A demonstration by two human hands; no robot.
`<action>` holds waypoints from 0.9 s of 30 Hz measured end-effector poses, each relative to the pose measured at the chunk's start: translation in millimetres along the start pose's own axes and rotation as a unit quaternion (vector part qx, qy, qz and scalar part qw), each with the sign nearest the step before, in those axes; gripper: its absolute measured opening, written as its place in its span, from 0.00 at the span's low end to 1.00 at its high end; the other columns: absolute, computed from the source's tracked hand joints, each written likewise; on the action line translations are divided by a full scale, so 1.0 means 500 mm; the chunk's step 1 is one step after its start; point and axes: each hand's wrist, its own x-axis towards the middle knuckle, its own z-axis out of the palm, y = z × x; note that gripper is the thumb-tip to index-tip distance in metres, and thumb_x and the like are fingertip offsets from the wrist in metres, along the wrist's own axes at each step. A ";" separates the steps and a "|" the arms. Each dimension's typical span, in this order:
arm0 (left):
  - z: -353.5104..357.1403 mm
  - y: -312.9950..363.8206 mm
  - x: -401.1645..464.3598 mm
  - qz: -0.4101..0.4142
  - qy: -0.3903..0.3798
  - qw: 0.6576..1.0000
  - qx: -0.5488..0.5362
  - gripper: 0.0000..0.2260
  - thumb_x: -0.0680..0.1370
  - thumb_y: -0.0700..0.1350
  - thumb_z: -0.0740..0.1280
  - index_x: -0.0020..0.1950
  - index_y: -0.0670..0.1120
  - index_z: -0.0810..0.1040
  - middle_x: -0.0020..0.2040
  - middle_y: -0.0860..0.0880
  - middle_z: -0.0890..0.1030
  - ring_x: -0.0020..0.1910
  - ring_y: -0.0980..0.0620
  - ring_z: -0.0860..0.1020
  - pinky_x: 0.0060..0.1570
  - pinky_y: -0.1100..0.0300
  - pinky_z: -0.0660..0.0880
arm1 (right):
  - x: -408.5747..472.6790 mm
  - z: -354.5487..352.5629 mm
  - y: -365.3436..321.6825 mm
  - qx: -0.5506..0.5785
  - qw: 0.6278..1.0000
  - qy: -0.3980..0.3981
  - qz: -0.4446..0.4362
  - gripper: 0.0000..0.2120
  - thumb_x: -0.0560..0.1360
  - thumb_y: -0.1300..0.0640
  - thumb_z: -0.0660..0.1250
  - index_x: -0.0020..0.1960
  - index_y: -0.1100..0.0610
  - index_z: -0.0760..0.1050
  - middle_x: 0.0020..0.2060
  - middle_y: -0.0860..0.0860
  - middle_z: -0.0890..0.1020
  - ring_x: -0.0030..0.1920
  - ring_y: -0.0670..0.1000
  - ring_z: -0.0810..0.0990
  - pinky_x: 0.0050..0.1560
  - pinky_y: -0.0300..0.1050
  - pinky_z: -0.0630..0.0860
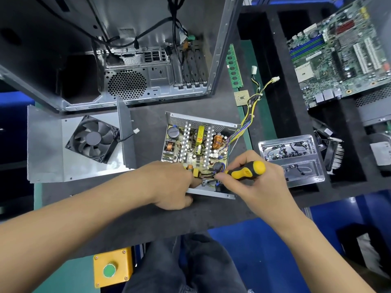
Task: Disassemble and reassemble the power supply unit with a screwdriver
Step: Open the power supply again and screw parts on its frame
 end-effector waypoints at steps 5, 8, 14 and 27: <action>-0.001 -0.001 0.001 0.005 0.008 1.000 0.000 0.16 0.79 0.57 0.60 0.66 0.57 0.73 0.49 0.48 0.78 0.49 0.45 0.78 0.49 0.50 0.78 | 0.001 0.006 0.003 0.005 1.000 0.000 0.005 0.15 0.68 0.40 0.73 0.42 0.49 0.74 0.34 0.44 0.81 0.34 0.45 0.80 0.35 0.27 0.70; -0.001 0.000 0.001 0.007 0.011 1.000 0.005 0.17 0.79 0.57 0.60 0.68 0.57 0.72 0.49 0.48 0.77 0.50 0.44 0.78 0.50 0.49 0.78 | 0.002 0.009 0.001 0.009 1.000 0.006 0.009 0.16 0.67 0.39 0.73 0.42 0.49 0.75 0.34 0.43 0.81 0.34 0.43 0.80 0.35 0.25 0.70; 0.000 -0.002 0.002 0.010 0.019 1.000 0.007 0.19 0.79 0.58 0.60 0.69 0.58 0.71 0.50 0.48 0.77 0.50 0.44 0.78 0.50 0.49 0.78 | 0.001 0.010 -0.003 -0.003 1.000 0.008 0.005 0.16 0.67 0.39 0.73 0.41 0.51 0.75 0.34 0.43 0.81 0.34 0.43 0.80 0.34 0.25 0.69; 0.001 -0.002 0.005 0.004 0.021 1.000 0.004 0.19 0.79 0.58 0.61 0.69 0.56 0.72 0.44 0.51 0.74 0.47 0.46 0.77 0.42 0.54 0.75 | 0.003 0.011 -0.003 0.002 1.000 0.001 0.007 0.14 0.67 0.42 0.74 0.41 0.50 0.75 0.35 0.42 0.82 0.34 0.42 0.81 0.34 0.25 0.70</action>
